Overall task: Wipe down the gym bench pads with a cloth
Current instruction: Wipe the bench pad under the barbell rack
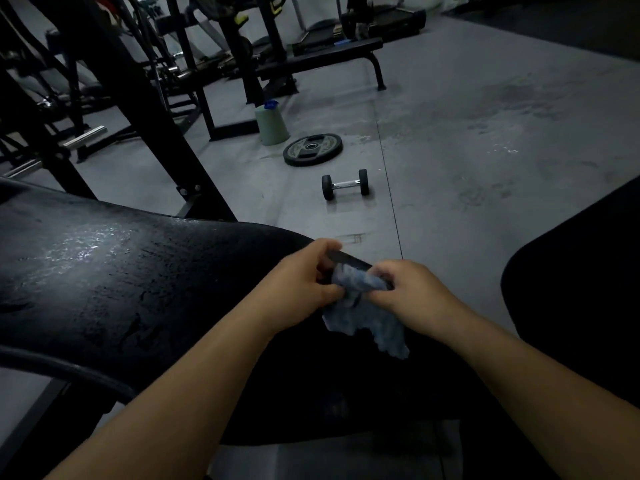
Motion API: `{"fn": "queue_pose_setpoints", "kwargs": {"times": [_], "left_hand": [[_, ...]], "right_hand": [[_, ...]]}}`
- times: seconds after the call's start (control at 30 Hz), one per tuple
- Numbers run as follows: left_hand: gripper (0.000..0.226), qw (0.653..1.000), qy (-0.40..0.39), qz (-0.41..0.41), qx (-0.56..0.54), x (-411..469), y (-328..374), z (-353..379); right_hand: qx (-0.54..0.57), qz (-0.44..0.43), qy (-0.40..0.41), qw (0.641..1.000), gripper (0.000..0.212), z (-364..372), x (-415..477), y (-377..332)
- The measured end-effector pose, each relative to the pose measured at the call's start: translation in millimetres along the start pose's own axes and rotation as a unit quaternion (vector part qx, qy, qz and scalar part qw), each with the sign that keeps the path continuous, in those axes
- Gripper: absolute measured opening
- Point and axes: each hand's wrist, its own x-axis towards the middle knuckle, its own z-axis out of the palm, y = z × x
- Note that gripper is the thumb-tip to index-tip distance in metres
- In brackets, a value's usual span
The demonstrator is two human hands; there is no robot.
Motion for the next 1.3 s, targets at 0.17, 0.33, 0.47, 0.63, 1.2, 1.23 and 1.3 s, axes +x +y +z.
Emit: {"fn": "queue_pose_setpoints", "kwargs": {"times": [0.17, 0.33, 0.47, 0.63, 1.2, 1.23, 1.3], "left_hand": [[0.045, 0.951, 0.108, 0.038, 0.286, -5.3, -15.3, -16.5], [0.045, 0.911, 0.081, 0.026, 0.405, -8.4, -40.9, -14.2], [0.044, 0.886, 0.091, 0.037, 0.453, -13.5, -54.6, -2.8], [0.055, 0.881, 0.075, 0.039, 0.466, -12.3, -54.6, -0.6], [0.057, 0.863, -0.014, 0.054, 0.502, -13.0, -59.9, -33.3], [0.060, 0.854, -0.011, 0.051, 0.517, -18.4, -61.7, -37.4], [0.064, 0.849, -0.015, 0.034, 0.528, -26.1, -65.1, -38.6]], "right_hand": [[-0.049, 0.030, 0.104, 0.993, 0.021, 2.3, 2.3, 1.7], [-0.111, -0.020, -0.017, 0.993, 0.042, 22.8, -25.7, 10.3], [-0.076, 0.118, 0.060, 0.988, 0.038, 37.2, -1.0, 20.5], [-0.139, 0.076, 0.023, 0.987, 0.065, 101.2, 7.4, -15.9], [-0.155, -0.220, -0.074, 0.960, 0.064, 74.7, -81.0, 30.6], [-0.155, -0.199, -0.051, 0.966, 0.063, 68.0, -69.9, 39.3], [-0.132, -0.082, -0.021, 0.988, 0.063, 62.4, -13.6, 34.6]]}}
